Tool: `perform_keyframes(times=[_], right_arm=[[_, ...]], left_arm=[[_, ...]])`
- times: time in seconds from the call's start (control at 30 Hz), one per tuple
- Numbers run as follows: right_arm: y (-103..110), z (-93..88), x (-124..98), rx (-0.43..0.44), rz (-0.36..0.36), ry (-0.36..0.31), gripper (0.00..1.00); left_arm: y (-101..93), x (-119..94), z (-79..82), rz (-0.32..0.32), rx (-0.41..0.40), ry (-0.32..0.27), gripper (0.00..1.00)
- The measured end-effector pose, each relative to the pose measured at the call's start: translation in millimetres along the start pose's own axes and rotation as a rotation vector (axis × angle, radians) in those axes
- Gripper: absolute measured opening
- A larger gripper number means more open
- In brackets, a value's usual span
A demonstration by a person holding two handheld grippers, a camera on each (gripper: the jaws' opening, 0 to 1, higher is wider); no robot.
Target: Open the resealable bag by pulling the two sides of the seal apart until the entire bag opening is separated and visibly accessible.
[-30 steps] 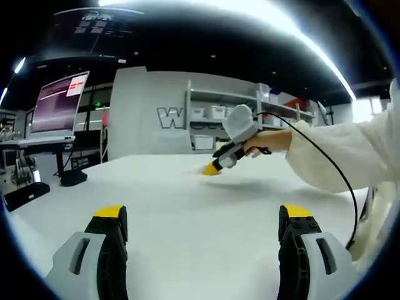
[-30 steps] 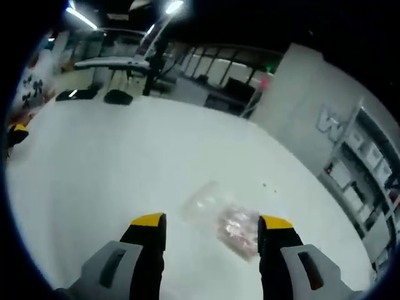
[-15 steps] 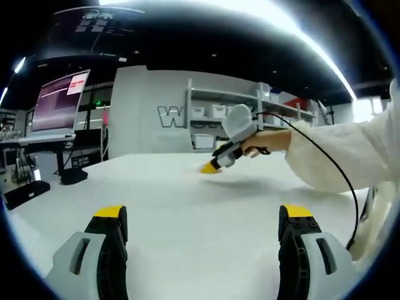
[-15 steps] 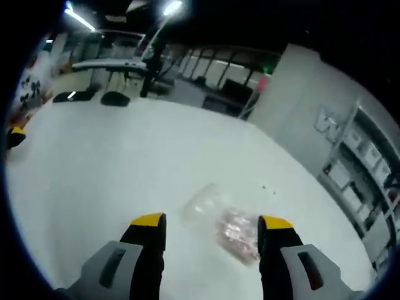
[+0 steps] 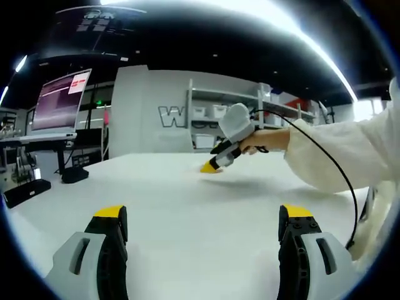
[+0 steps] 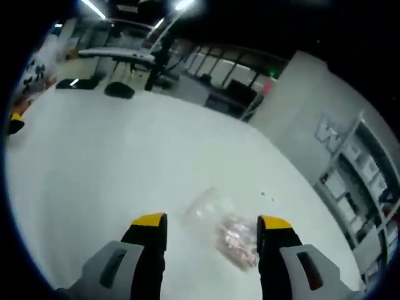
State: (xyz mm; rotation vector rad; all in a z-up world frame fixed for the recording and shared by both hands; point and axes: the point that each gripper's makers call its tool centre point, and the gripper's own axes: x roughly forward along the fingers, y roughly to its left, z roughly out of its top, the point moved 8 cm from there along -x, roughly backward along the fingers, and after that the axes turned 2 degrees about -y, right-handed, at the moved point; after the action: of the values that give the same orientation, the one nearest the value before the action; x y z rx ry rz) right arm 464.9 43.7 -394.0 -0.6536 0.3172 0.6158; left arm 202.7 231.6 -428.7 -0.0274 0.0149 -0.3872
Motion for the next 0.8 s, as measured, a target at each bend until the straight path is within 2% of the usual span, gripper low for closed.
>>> perform_keyframes(times=[0.33, 0.8], right_arm=[[-2.4, -3.1, 4.8, 0.160, -0.013, -0.037, 0.54], [2.6, -9.8, 8.3, 0.222, -0.035, -0.055, 0.53]], left_arm=[[1.4, -2.1, 0.5, 0.006, -0.002, -0.003, 1.00], [-0.6, -3.1, 0.2, 0.006, -0.002, -0.003, 1.00]])
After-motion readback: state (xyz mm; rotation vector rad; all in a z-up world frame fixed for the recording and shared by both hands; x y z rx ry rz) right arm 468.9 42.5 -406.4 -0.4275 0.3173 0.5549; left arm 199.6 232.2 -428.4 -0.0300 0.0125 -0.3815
